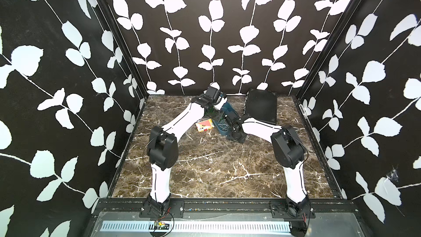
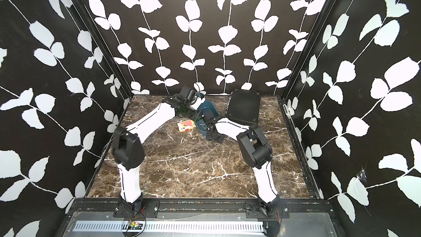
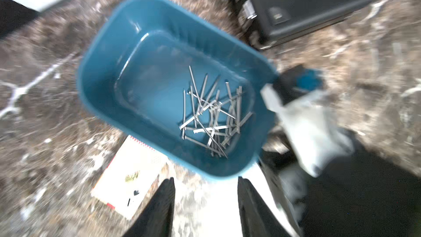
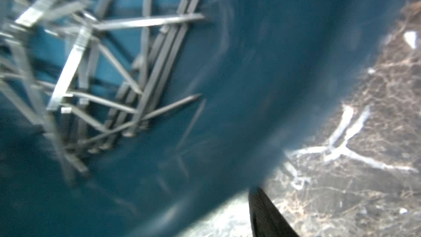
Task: Put the nails on the desktop into the storage box
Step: Place the nail in the storage box, then pick up the nail from the center of the board.
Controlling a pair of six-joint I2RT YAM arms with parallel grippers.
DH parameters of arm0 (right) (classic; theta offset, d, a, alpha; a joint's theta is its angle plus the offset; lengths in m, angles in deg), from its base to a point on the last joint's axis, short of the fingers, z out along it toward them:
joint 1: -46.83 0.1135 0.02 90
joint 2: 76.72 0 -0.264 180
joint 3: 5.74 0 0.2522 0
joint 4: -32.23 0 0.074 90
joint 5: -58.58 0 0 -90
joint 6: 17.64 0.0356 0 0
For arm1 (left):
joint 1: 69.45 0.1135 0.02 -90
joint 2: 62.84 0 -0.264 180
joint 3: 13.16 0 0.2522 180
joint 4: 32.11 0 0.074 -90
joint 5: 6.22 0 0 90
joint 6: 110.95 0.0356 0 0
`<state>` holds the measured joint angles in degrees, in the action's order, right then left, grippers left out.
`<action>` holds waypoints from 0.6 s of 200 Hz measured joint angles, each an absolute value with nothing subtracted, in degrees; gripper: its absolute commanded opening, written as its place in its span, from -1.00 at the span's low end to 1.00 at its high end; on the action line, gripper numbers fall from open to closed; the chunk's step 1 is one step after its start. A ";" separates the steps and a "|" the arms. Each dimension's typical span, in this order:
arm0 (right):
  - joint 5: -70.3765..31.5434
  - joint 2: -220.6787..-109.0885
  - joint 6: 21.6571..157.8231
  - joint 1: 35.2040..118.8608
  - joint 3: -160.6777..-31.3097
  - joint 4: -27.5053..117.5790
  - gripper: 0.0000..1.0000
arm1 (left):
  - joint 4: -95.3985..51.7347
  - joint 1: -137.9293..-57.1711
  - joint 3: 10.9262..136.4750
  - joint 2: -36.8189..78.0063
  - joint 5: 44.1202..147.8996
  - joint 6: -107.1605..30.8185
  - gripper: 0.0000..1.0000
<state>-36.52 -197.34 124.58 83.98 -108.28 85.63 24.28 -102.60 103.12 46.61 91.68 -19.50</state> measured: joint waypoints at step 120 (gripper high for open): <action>-36.63 -191.83 119.56 81.46 -98.09 78.26 -0.60 | 25.11 -102.62 79.60 23.10 87.75 -22.95 -0.03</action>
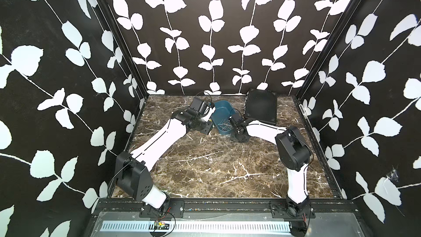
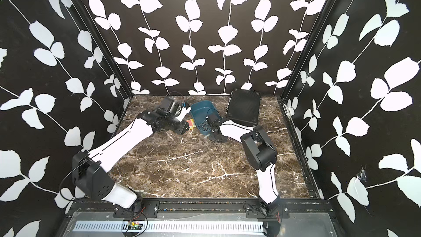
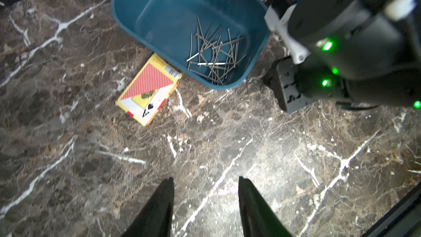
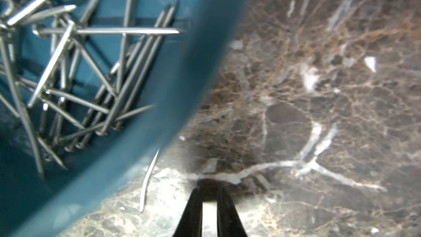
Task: Put the nails on the desktop into the storage box
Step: Pick up the nail from the center of the board.
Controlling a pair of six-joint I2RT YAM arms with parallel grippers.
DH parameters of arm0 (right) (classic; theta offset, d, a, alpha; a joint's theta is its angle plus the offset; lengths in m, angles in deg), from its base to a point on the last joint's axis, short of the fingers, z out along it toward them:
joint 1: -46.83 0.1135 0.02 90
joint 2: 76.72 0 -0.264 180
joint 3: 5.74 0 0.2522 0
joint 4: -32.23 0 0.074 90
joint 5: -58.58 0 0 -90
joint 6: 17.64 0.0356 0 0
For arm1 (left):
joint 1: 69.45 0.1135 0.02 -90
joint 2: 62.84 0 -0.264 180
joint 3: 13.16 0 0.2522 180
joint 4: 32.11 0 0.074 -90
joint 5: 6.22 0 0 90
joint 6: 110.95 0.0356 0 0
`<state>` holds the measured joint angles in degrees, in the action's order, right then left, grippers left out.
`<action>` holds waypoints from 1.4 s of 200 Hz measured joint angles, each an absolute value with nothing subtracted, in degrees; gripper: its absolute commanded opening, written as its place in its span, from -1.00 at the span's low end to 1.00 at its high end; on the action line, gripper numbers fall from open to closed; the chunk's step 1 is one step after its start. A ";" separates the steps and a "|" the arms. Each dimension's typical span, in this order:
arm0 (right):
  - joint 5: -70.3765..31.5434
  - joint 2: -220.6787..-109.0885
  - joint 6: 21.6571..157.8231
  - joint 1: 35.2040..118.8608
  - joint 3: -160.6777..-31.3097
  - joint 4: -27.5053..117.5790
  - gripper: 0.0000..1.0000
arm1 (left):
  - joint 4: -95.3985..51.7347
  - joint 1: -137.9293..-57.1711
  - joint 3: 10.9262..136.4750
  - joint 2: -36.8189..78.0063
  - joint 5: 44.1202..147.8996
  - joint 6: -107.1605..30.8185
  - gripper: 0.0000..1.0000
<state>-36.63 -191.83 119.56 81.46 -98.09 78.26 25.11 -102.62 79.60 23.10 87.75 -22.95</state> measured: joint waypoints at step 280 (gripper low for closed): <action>-36.67 -199.46 111.99 80.85 -110.18 84.12 -0.36 | 25.16 -101.55 72.87 19.42 86.55 -26.45 -0.03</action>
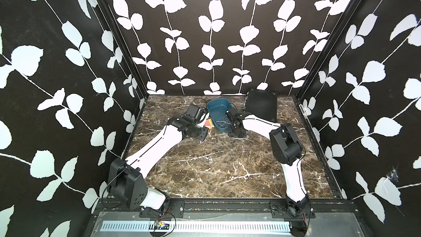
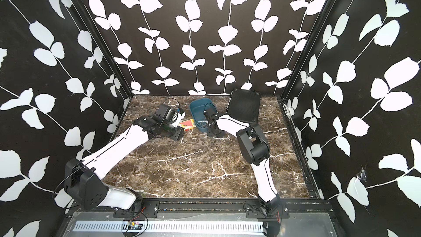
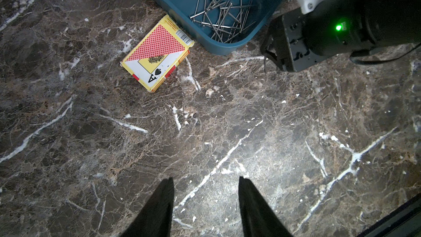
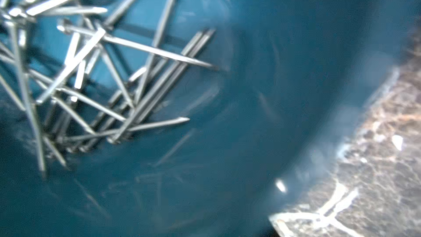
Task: Put the nails on the desktop into the storage box
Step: Pick up the nail from the center of the board.
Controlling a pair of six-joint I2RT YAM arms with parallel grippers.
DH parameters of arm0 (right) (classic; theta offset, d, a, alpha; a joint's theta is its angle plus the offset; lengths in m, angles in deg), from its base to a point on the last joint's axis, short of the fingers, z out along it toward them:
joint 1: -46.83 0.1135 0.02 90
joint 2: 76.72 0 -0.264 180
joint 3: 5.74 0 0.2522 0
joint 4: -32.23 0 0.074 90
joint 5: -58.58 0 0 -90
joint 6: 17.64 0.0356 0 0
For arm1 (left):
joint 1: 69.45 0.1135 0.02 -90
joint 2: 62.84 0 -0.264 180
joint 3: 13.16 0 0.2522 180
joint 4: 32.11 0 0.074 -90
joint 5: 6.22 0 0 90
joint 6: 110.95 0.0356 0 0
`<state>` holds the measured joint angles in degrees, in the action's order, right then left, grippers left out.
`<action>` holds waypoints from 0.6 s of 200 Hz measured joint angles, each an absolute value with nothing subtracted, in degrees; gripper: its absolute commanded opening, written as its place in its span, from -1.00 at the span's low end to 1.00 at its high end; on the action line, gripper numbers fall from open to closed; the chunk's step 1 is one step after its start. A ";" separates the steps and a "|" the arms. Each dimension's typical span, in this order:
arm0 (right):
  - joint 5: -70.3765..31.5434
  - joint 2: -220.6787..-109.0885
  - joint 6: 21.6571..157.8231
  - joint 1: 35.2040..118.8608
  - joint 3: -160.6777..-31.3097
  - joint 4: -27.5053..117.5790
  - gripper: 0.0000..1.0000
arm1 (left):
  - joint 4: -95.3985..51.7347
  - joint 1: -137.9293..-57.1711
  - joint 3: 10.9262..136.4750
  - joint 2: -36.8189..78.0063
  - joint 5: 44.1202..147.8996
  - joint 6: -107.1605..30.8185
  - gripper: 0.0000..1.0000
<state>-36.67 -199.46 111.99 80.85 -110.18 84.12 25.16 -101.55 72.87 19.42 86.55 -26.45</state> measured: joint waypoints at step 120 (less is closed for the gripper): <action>-34.03 -193.05 109.57 78.77 -102.24 82.65 -1.00 | 25.13 -101.55 68.47 13.28 86.83 -29.81 0.00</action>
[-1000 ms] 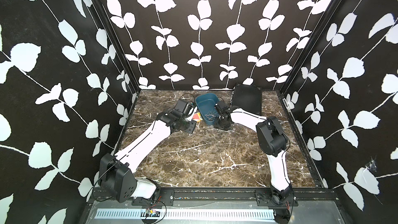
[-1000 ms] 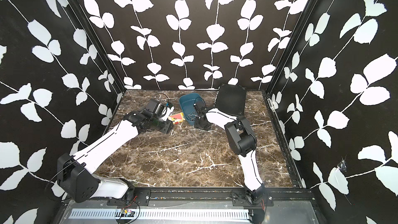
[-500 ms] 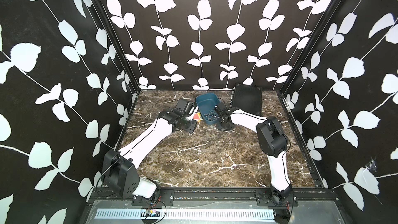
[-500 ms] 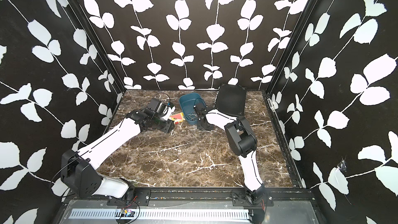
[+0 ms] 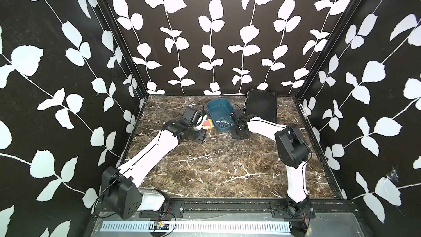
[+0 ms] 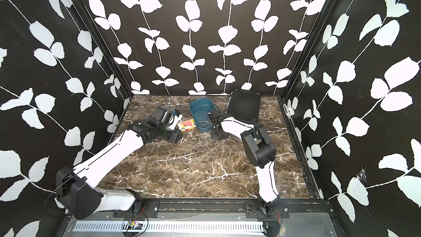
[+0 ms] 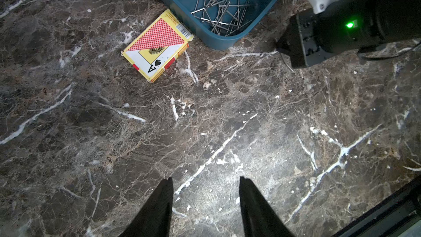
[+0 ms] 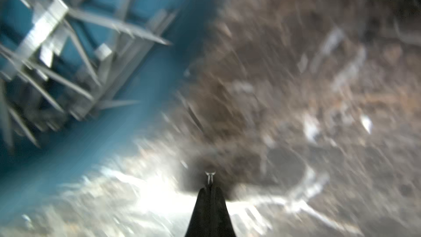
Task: Put the nails on the desktop into the storage box
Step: Pick up the nail from the center of the board, then place the nail in the storage box.
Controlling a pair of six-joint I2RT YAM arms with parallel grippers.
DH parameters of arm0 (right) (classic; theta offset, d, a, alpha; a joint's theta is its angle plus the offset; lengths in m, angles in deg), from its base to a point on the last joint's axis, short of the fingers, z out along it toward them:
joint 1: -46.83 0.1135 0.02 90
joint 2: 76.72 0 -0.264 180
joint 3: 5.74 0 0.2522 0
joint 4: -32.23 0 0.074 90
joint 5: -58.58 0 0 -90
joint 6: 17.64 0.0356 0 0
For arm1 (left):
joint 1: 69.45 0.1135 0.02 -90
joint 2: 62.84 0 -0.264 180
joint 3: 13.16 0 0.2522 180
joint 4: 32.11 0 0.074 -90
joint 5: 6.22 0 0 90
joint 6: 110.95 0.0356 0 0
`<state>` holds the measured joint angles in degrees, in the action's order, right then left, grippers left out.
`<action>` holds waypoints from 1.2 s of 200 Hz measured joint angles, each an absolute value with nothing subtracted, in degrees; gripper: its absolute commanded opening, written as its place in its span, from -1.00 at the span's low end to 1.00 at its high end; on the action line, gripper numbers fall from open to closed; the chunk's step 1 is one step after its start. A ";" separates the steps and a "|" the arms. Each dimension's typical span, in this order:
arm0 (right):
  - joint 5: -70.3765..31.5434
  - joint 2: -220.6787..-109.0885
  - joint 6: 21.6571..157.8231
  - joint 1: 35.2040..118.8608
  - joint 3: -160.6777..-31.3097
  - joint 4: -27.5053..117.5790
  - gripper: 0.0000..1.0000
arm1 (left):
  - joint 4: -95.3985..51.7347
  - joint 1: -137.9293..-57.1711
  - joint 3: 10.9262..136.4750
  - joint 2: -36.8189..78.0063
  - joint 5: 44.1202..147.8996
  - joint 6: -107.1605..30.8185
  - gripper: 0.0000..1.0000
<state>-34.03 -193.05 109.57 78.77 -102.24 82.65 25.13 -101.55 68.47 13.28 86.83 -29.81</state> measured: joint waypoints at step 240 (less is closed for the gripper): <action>-21.83 -165.45 107.29 70.95 -89.37 60.91 0.03 | 20.22 -84.94 57.83 7.23 90.79 -40.04 0.29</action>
<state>-21.83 -165.45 107.29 70.95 -89.37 60.91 20.22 -84.94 57.83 7.23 90.79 -40.04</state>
